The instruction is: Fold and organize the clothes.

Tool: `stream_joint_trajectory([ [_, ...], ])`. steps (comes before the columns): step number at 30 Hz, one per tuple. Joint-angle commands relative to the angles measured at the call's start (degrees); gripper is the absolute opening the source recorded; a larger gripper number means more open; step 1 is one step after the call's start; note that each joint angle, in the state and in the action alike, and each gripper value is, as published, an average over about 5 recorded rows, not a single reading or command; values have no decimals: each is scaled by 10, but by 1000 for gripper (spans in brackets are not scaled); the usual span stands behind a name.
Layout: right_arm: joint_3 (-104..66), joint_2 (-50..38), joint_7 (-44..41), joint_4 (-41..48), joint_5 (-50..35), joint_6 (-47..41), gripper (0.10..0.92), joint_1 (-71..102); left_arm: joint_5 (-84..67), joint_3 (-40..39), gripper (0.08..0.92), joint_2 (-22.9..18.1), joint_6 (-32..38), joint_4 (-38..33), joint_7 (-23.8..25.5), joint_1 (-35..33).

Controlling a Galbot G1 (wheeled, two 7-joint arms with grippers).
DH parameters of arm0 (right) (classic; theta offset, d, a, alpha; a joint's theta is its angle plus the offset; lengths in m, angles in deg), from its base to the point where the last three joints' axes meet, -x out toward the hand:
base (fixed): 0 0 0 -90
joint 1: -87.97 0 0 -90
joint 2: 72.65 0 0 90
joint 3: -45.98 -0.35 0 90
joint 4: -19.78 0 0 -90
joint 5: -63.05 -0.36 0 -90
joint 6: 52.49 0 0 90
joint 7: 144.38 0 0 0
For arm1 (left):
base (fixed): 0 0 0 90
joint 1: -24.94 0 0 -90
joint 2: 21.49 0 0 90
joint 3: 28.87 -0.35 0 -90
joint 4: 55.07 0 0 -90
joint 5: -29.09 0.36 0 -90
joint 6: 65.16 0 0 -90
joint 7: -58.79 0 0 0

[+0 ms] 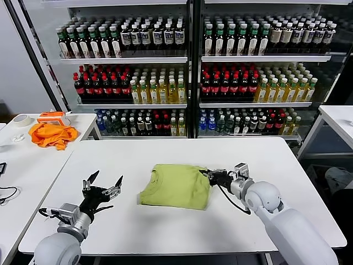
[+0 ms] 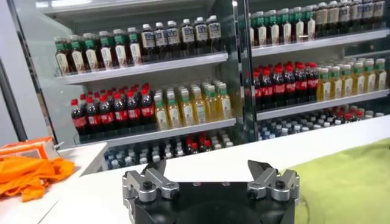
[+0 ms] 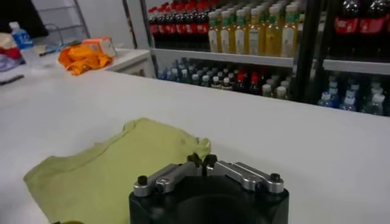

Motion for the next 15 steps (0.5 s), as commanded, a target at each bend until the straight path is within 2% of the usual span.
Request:
stream_joint_trajectory([
  [1, -25, 3, -17, 18, 75, 70, 115, -7, 35, -12, 823, 3, 46, 15, 19, 8],
  [4, -54, 8, 40, -22, 77, 75, 161, 25, 61, -17, 823, 5, 75, 20, 33, 19],
  [10, -134, -2, 186, -126, 92, 59, 333, 132, 69, -27, 823, 5, 102, 51, 43, 55],
  [15, -189, 12, 221, -166, 120, 78, 480, 188, 115, -44, 823, -19, 116, 78, 47, 89],
])
